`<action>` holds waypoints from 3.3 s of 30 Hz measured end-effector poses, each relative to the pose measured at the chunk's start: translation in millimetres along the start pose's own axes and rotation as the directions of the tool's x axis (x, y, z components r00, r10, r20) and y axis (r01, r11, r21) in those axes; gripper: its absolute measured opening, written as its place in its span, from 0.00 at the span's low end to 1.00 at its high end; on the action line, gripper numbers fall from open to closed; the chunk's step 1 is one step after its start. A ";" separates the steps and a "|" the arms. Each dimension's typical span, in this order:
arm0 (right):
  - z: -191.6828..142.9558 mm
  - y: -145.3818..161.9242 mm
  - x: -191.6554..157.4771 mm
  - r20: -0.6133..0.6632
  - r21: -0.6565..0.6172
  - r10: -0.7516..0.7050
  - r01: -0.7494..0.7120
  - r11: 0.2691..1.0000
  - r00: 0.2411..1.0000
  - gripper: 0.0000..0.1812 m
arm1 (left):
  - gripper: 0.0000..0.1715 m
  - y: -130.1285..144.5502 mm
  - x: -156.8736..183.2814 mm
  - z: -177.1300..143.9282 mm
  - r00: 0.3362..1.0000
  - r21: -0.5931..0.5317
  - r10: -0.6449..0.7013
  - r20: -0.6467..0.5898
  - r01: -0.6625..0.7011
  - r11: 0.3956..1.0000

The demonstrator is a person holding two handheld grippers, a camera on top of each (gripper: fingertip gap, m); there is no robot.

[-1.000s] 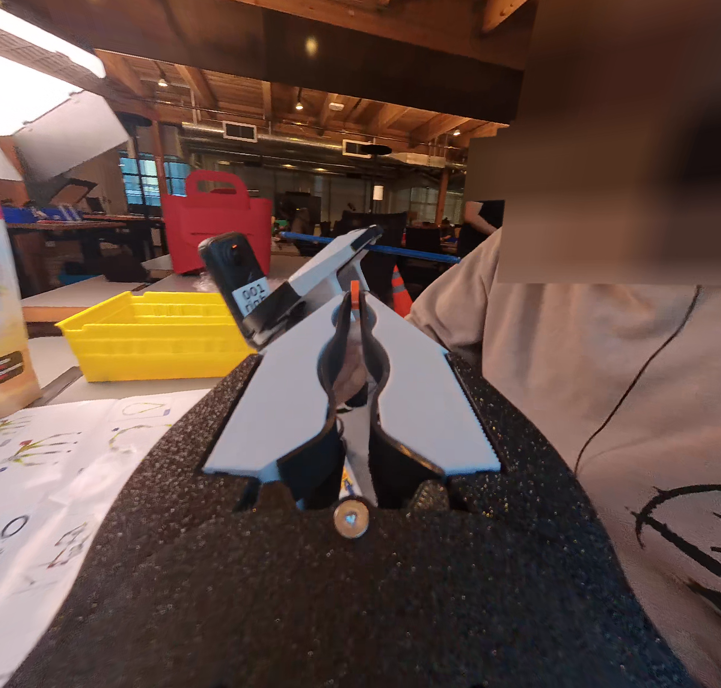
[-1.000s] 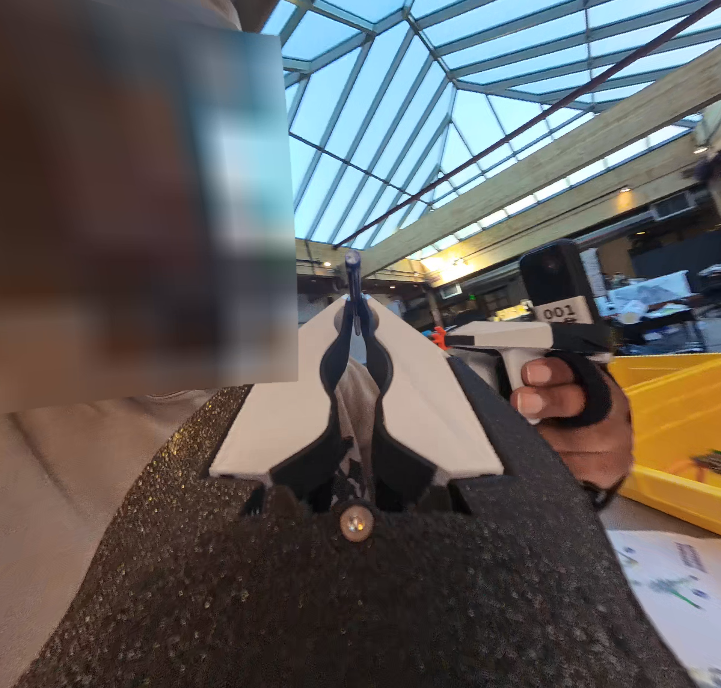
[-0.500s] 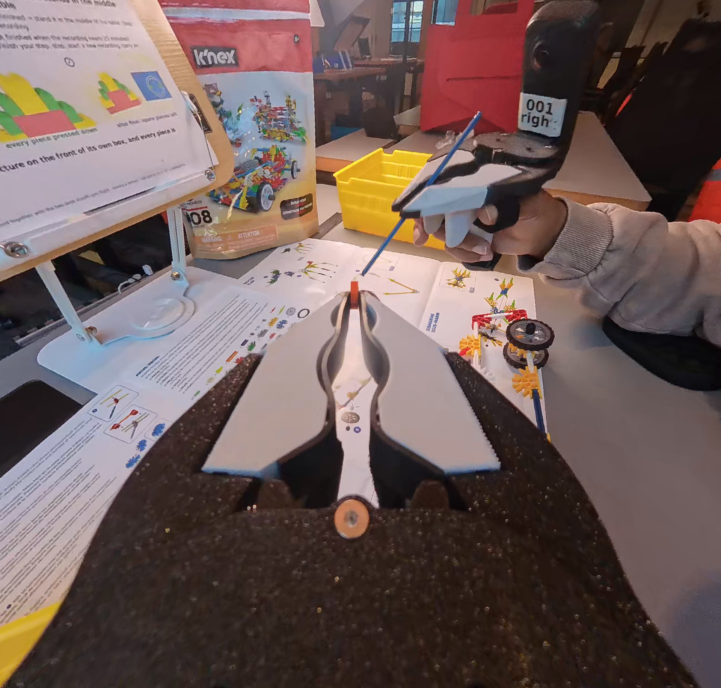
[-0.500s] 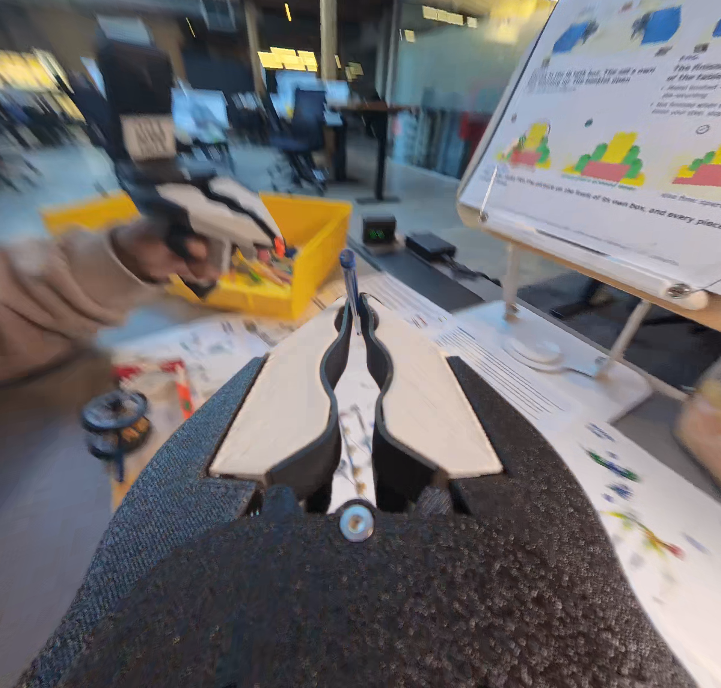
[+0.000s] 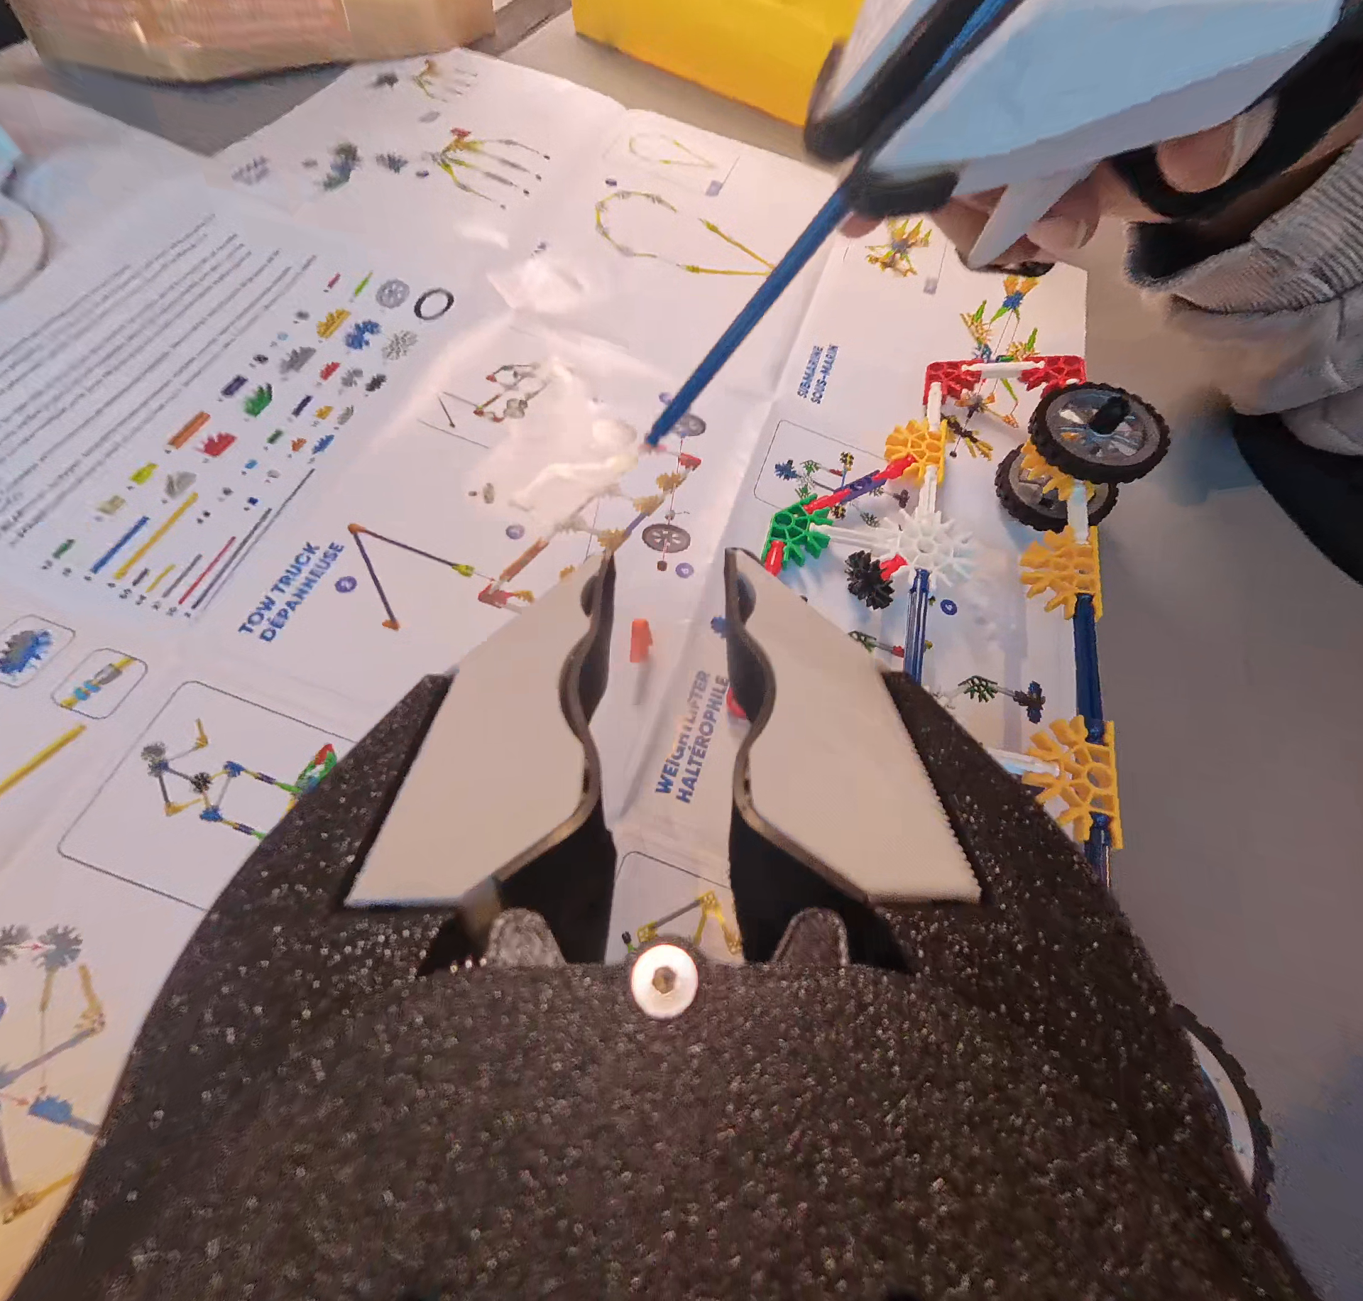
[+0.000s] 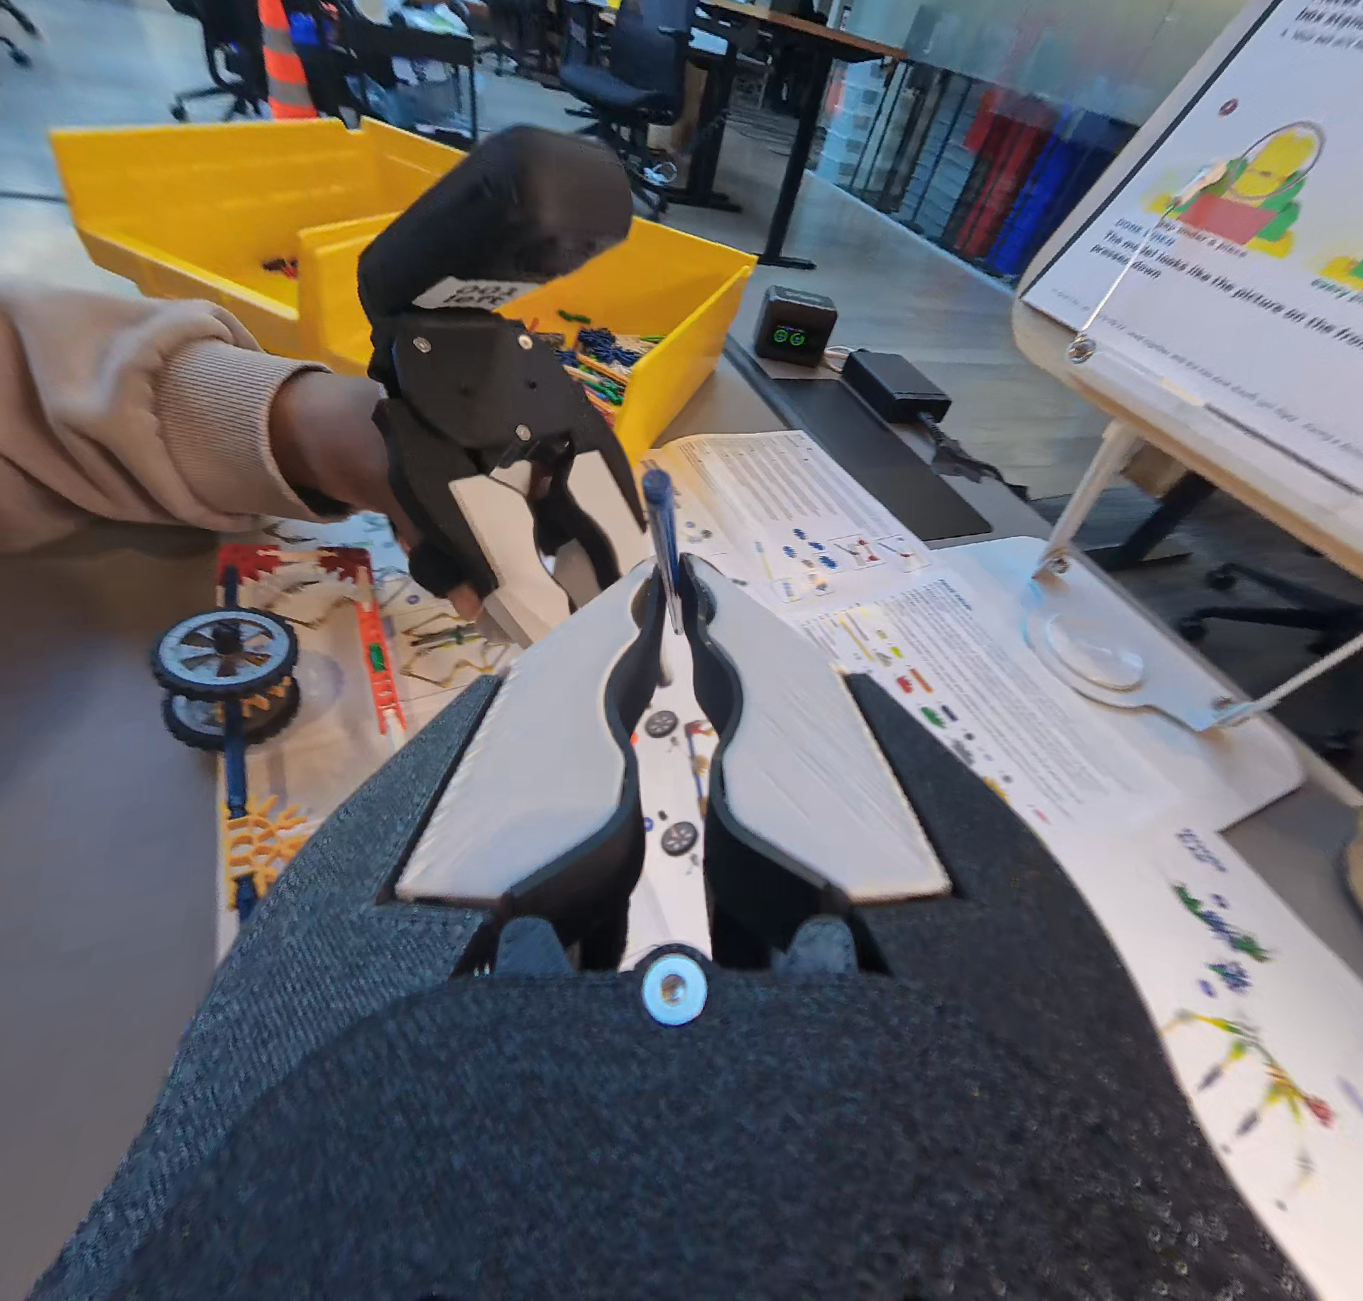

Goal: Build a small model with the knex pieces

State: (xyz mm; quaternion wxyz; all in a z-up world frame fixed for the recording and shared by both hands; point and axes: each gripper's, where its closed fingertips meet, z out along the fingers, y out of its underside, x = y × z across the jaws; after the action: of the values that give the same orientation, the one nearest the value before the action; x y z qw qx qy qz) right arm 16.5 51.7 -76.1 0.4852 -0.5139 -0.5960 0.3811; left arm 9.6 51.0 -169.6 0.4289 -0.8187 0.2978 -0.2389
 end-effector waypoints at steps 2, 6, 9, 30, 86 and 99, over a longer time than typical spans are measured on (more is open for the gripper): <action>1.6 1.2 -4.5 0.042 0.000 0.050 -0.050 0.999 0.998 0.00 | 0.18 -16.3 5.7 -8.2 0.997 0.074 0.074 0.003 -0.074 0.995; 6.7 1.7 -17.4 0.116 0.004 0.108 -0.110 0.994 0.987 0.00 | 0.06 -35.0 14.0 -20.4 0.973 0.131 0.221 0.063 -0.228 0.965; 4.8 -3.4 -13.8 0.108 0.025 0.139 -0.143 0.989 0.984 0.01 | 0.00 -36.9 22.0 -26.6 0.952 0.097 0.302 0.053 -0.306 0.947; 62.7 125.7 -17.3 0.166 -0.626 0.103 0.025 0.779 0.981 0.14 | 0.00 121.9 -150.0 -433.6 0.306 -0.041 -0.148 0.941 0.535 0.844; -232.2 24.0 211.9 -0.660 -0.063 0.187 -0.301 0.952 0.728 0.11 | 0.20 -29.7 -15.3 -83.0 0.976 -0.058 0.208 0.062 -0.204 0.977; -21.2 95.7 -23.4 0.213 -0.538 0.108 0.024 0.843 0.971 0.11 | 0.15 29.1 7.2 -52.6 0.967 -0.252 0.215 -0.136 -0.244 0.937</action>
State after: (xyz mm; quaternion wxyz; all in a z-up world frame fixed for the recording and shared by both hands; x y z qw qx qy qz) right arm 60.3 45.2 -166.6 0.2395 -0.5933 -0.7203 0.2679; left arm -27.6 3.3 -166.0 0.3232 -0.8146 0.4432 -0.1883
